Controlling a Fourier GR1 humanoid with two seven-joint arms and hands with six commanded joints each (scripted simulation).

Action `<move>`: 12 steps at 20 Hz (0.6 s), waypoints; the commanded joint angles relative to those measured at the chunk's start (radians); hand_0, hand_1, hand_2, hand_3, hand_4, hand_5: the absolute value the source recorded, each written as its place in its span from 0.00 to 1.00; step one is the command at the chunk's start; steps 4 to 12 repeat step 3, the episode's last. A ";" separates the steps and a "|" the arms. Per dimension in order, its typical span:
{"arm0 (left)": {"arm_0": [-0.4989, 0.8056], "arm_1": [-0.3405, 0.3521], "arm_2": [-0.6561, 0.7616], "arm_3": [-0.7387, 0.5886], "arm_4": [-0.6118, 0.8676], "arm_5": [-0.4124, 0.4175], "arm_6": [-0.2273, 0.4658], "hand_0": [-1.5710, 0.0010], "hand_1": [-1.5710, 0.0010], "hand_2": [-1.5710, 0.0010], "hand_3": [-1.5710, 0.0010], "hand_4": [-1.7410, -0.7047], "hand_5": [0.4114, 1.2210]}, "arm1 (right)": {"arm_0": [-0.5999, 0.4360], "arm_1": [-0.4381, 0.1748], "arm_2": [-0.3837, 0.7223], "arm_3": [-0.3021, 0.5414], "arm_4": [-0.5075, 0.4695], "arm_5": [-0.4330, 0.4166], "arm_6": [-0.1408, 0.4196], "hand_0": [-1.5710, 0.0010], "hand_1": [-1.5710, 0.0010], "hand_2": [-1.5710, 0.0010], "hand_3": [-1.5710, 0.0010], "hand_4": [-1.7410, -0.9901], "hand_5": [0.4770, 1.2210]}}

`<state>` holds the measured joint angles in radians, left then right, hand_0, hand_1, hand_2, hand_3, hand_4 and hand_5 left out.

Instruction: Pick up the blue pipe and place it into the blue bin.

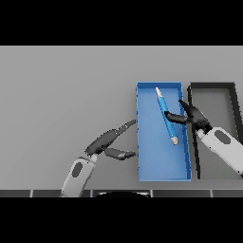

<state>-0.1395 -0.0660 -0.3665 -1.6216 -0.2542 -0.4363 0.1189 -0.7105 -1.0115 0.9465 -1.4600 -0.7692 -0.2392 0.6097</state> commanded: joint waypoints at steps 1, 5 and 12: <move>0.002 -0.001 -0.003 0.004 0.001 -0.003 -0.006 1.00 1.00 1.00 1.00 0.83 0.02 | -0.008 0.001 0.011 -0.005 0.002 0.000 0.000 1.00 1.00 1.00 1.00 0.96 0.24; -0.007 0.006 0.009 0.017 0.005 -0.005 -0.011 1.00 1.00 1.00 1.00 0.83 0.02 | -0.005 0.005 0.013 0.002 0.001 0.005 -0.001 1.00 1.00 1.00 1.00 0.96 0.22; -0.007 0.006 0.009 0.017 0.005 -0.005 -0.011 1.00 1.00 1.00 1.00 0.83 0.02 | -0.005 0.005 0.013 0.002 0.001 0.005 -0.001 1.00 1.00 1.00 1.00 0.96 0.22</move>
